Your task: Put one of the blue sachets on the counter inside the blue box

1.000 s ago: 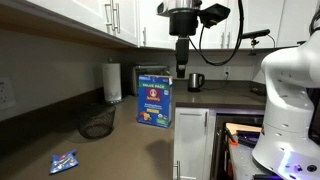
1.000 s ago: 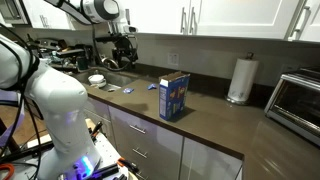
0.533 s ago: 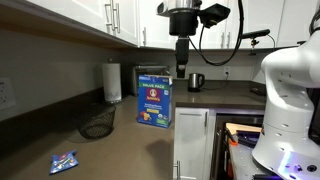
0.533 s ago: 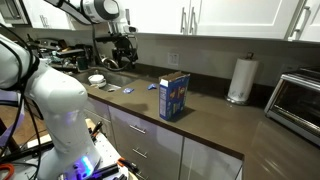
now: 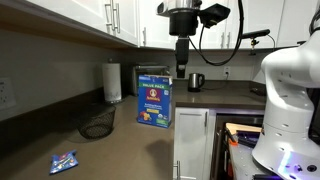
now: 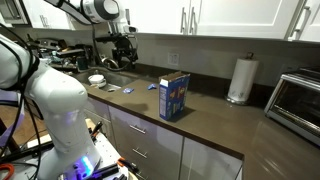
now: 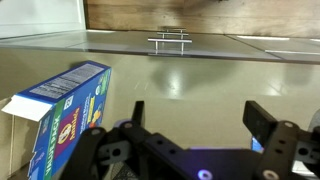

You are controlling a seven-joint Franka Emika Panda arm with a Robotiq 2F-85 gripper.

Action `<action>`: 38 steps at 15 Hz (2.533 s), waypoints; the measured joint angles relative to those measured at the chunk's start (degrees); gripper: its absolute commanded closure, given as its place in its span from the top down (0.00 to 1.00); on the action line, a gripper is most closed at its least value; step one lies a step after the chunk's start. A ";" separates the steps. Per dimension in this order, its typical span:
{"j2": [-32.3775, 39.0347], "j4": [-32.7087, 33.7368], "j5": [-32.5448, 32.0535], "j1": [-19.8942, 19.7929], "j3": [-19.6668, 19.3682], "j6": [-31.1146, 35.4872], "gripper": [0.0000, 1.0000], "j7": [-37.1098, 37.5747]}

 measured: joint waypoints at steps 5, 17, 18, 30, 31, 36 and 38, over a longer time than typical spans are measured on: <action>0.11 0.05 0.00 0.03 0.03 0.16 1.00 0.00; 22.19 9.48 0.20 3.99 2.44 22.04 1.00 0.02; 23.97 10.53 0.20 4.02 2.44 23.36 1.00 -0.02; 45.68 14.17 -1.70 8.49 5.95 40.39 1.00 -0.77; 47.25 14.80 -1.99 8.49 5.80 41.57 1.00 -1.10; 54.48 18.46 -2.39 8.51 5.61 46.02 1.00 -3.22; 57.14 20.32 -2.76 8.70 5.61 46.24 1.00 -3.88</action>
